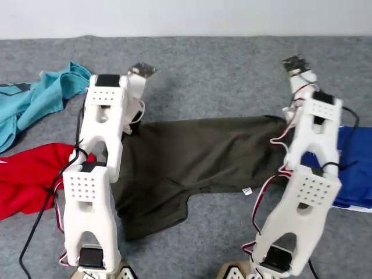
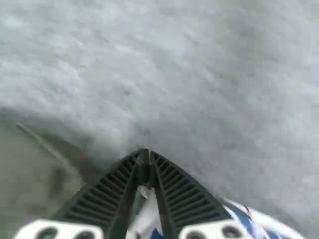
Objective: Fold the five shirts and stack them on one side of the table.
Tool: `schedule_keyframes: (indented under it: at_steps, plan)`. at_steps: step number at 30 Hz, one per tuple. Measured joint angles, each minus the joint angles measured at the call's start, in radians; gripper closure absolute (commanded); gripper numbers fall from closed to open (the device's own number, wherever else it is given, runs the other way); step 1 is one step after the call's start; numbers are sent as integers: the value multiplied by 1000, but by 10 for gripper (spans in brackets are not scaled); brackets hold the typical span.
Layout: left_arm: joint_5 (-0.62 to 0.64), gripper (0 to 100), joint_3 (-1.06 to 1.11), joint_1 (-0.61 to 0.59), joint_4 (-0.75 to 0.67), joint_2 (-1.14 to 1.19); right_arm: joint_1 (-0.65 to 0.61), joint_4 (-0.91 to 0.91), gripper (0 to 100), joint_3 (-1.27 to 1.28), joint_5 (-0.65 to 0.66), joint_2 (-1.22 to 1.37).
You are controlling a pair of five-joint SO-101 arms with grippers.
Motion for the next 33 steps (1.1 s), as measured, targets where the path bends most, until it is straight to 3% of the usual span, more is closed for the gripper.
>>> schedule_keyframes:
  at_steps: [8,16,23,33]
  plan:
    - [52,994,-206,-8,55,-8,-21,216,989,-46,0,-114]
    - [52,994,20,-32,55,-252,-132,494,989,-46,2,-221]
    - [52,994,278,-262,57,-600,-298,753,989,-46,2,-273]
    - [29,994,555,-609,58,-888,-535,761,983,133,2,-413]
